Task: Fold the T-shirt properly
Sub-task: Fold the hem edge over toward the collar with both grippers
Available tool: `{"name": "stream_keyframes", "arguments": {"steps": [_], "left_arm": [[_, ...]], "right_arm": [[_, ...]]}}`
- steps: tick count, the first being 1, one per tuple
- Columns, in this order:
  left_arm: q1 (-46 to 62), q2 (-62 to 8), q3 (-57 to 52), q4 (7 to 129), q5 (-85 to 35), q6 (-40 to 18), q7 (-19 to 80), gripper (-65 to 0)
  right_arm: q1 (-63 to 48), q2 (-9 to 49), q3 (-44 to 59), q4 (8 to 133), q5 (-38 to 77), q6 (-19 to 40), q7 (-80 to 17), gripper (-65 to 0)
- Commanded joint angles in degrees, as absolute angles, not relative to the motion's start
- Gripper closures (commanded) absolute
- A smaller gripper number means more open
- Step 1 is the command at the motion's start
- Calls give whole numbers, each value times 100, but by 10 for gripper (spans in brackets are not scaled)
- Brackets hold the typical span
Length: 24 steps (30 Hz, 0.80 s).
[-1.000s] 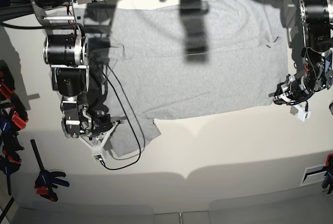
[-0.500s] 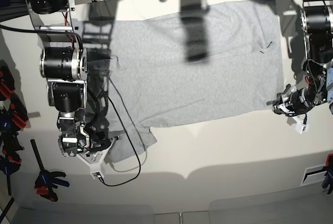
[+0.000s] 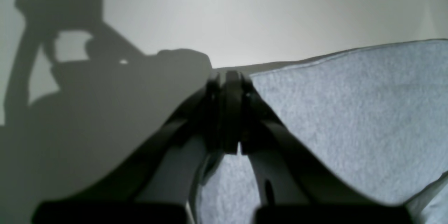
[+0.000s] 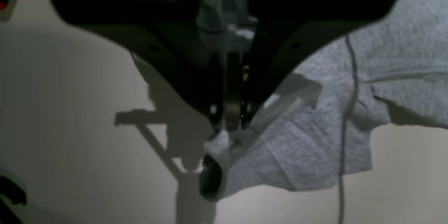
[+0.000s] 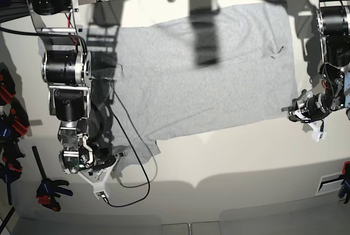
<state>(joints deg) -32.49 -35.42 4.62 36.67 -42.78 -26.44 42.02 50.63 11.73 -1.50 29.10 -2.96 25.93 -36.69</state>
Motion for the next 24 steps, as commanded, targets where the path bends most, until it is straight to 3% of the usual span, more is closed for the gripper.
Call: {"name": "stream_keyframes", "arguments": {"steps": [1, 10, 13, 18, 24], "left_arm": [[-3369, -3677, 443, 3859, -4355, -2707, 4099, 0], [-2237, -3684, 224, 5610, -4058, -2613, 4069, 0], [-1802, -3680, -399, 6182, -4051, -2246, 4071, 0], [-1227, -3686, -1411, 6976, -4058, -2252, 4399, 0], [-550, -3682, -1651, 7863, -4058, -2252, 4521, 0]], "right_arm": [[5312, 1205, -145, 3100, -228, 2626, -3546, 0], [5074, 1210, -145, 3907, 301, 2816, -3964, 0], [4713, 1229, -145, 4578, 301, 2814, -4154, 0], [3997, 1238, -145, 5913, 298, 2814, -4383, 0], [3284, 1238, -145, 7397, 305, 2759, -4606, 0]]}}
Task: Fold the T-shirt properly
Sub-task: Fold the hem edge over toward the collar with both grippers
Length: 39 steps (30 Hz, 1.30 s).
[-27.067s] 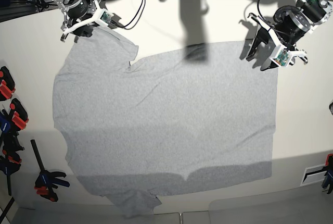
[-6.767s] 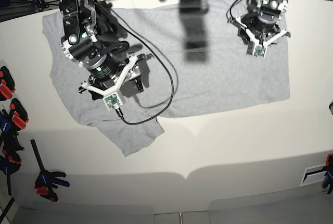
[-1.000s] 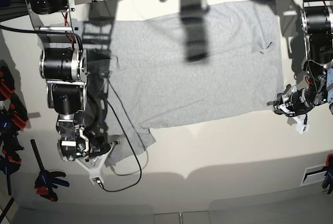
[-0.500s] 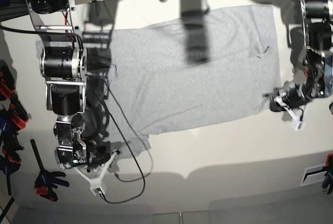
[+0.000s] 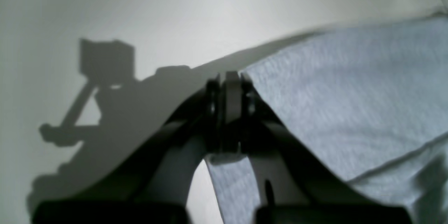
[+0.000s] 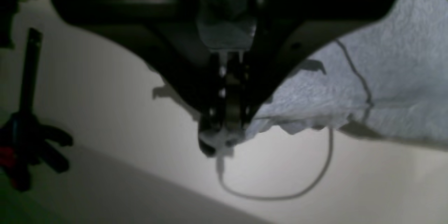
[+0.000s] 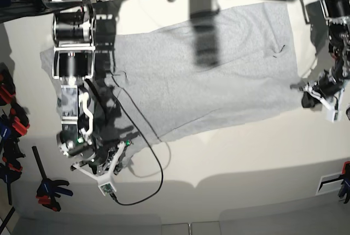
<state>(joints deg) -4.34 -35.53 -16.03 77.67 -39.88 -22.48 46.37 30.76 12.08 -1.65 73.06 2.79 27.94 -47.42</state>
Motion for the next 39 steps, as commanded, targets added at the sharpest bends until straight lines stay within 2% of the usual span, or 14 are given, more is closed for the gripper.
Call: {"name": "stream_keyframes", "arguments": {"steps": [1, 7, 16, 25, 31, 39], "left_arm": [[-434, -3684, -1651, 8012, -4056, -2255, 4521, 0], [193, -3684, -1653, 8943, -3723, -2244, 4587, 0], [1059, -3568, -1658, 9994, -3085, -1688, 4539, 0], [1162, -3446, -1658, 10879, -3085, -1691, 4788, 0], [1341, -3448, -1658, 11069, -2978, -1688, 5103, 0], [2001, -3430, -1658, 11080, -2928, -1686, 5052, 0]], "right_arm": [[3190, 1238, -145, 7564, 303, 2731, -4670, 0], [2534, 1238, -143, 8211, 231, 2718, -4698, 0], [1544, 1328, 292, 9509, 71, 2644, -4668, 0], [674, 1319, 926, 10300, 213, 2648, -4722, 0], [281, 1319, 943, 10558, 189, 2650, -4807, 0], [32, 1317, 943, 10694, 169, 2650, -5157, 0]]}}
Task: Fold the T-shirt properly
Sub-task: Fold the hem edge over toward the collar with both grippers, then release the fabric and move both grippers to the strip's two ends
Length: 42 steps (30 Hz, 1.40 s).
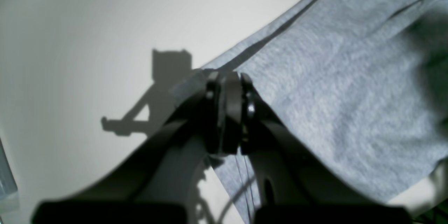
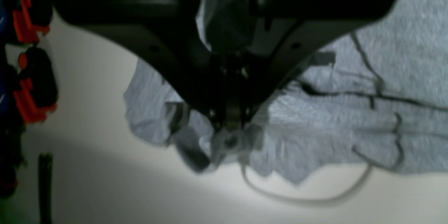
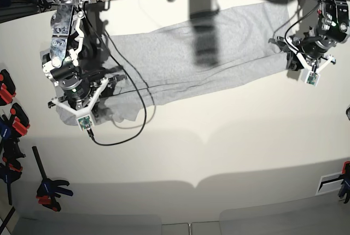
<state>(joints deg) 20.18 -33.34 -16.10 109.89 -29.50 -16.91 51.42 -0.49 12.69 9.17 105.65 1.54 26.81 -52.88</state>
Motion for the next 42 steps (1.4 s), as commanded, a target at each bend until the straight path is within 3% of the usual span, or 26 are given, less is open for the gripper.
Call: {"name": "stream_keyframes", "arguments": {"steps": [1, 11, 29, 42], "left_arm": [[2021, -3415, -1660, 11085, -2888, -1660, 5059, 0], [2523, -3400, -1732, 12038, -2641, -1450, 5118, 0], [2825, -3433, -1732, 12064, -2073, -1109, 5081, 0], [2982, -3354, -1732, 12064, -2093, -838, 5273, 0]], "right_arm": [[8, 1317, 943, 10694, 161, 2650, -5247, 0], [-493, 1282, 941, 10691, 21, 2637, -5557, 0], [-891, 1306, 1002, 10691, -438, 2344, -5446, 0], [-934, 1302, 1831, 10691, 49, 2320, -5454, 0]]}}
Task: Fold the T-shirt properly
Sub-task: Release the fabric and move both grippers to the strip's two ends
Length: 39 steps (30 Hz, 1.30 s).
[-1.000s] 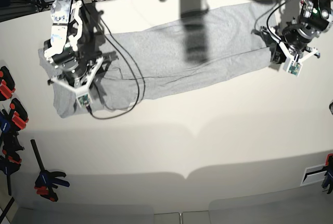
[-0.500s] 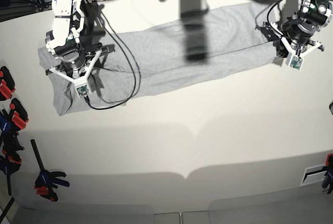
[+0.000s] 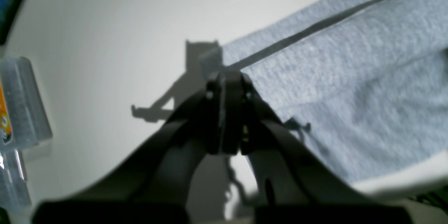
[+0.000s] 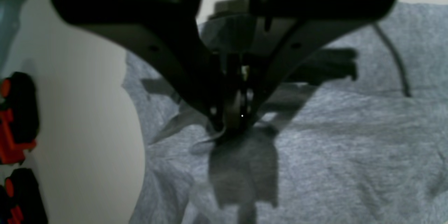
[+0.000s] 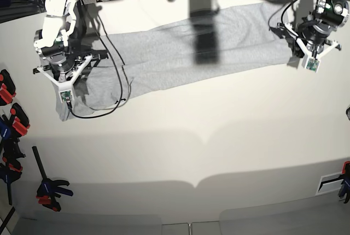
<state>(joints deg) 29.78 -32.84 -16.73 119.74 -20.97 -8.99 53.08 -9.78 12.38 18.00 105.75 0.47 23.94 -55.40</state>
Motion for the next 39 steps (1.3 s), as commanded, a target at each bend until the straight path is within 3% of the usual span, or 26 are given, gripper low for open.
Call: {"name": "stream_keyframes", "arguments": {"steps": [1, 31, 32, 35, 37, 39], "left_arm": [[3033, -3312, -1732, 12064, -2093, -840, 5271, 0], [3461, -3114, -1732, 12075, -1739, -851, 5389, 0], [3461, -3114, -1732, 12075, -1739, -851, 5402, 0], [3461, -3116, -1732, 12075, -1761, -851, 5631, -22], [3461, -3116, -1732, 12075, -1758, -851, 5736, -164], [3461, -3114, -1732, 12075, -1758, -849, 5743, -258]], "right_arm": [[-954, 1297, 1831, 10691, 64, 2320, -5457, 0], [-969, 1286, 1879, 10691, 49, 2292, -5865, 0], [-969, 1286, 1879, 10691, 132, 2285, -5902, -34], [-969, 1286, 1879, 10680, 475, 2285, -6003, -243], [-969, 1288, 1879, 10663, 495, 2198, -6003, -298], [-967, 1288, 1879, 10665, 486, 2141, -6077, -299]]}}
